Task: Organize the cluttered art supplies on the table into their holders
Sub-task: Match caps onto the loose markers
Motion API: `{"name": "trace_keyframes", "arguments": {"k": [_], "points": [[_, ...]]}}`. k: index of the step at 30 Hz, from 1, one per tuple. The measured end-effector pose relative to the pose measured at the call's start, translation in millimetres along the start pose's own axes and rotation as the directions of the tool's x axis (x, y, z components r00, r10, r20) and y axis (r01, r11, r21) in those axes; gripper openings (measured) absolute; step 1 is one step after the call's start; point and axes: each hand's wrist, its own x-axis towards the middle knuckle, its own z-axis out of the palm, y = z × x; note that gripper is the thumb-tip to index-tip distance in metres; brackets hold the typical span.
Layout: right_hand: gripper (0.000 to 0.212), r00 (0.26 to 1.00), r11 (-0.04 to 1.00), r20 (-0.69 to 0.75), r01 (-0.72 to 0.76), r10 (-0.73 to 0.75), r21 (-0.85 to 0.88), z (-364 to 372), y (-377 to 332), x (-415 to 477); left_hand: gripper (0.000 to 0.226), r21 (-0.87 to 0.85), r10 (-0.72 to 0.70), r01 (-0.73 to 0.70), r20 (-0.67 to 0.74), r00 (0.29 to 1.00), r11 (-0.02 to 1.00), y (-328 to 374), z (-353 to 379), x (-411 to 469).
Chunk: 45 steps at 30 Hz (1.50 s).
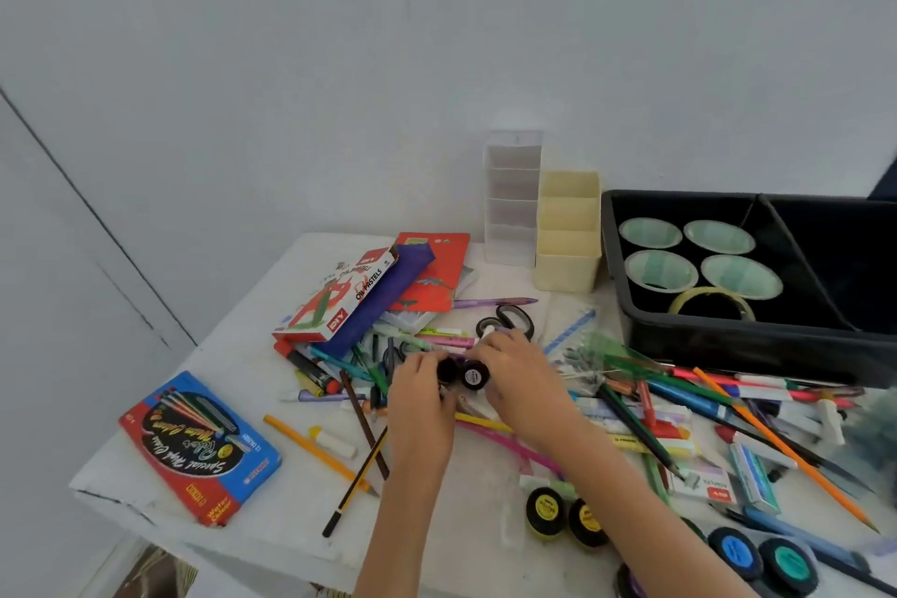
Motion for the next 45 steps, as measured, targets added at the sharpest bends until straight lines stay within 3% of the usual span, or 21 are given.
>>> {"name": "trace_keyframes", "arguments": {"k": [4,12,18,23,30,37,41,45], "points": [[0.052,0.997,0.999,0.074,0.032,-0.029,-0.037,7.1,2.8,7.7,0.037,0.053,-0.003,-0.001,0.066,0.998,0.999,-4.2,6.3,15.4],[0.045,0.997,0.996,0.011,0.070,-0.071,0.047,15.2,9.8,11.2,0.029,0.000,-0.007,0.007,0.015,1.000,1.000,-3.2,10.1,14.8],[0.029,0.985,0.926,-0.160,-0.004,0.069,0.376,-8.3,10.5,-10.3,0.036,-0.384,-0.144,0.108,-0.068,0.987,0.917,10.4,-14.4,-5.8],[0.027,0.951,0.811,-0.202,-0.078,0.235,0.580,-36.0,-0.9,-41.8,0.048,-0.544,-0.219,0.193,0.017,0.976,0.816,29.5,-30.4,-28.3],[0.031,0.872,0.716,-0.193,-0.223,0.450,0.662,-40.5,-13.6,-95.6,0.035,-0.593,-0.080,0.128,0.106,0.991,0.795,38.4,-34.3,-72.7],[0.018,0.806,0.606,-0.027,-0.423,0.591,0.674,-50.9,-18.3,-151.4,0.032,-0.583,0.082,0.046,0.192,0.978,0.812,42.5,-37.6,-114.1],[0.015,0.795,0.611,-0.027,-0.443,0.606,0.656,-49.2,-23.6,-176.4,0.037,-0.540,0.128,0.023,0.241,0.962,0.842,42.6,-37.2,-129.2],[0.025,0.801,0.661,-0.079,-0.429,0.593,0.616,-36.0,-29.6,-192.3,0.039,-0.468,0.177,-0.056,0.220,0.959,0.882,38.7,-31.6,-138.7]]}}
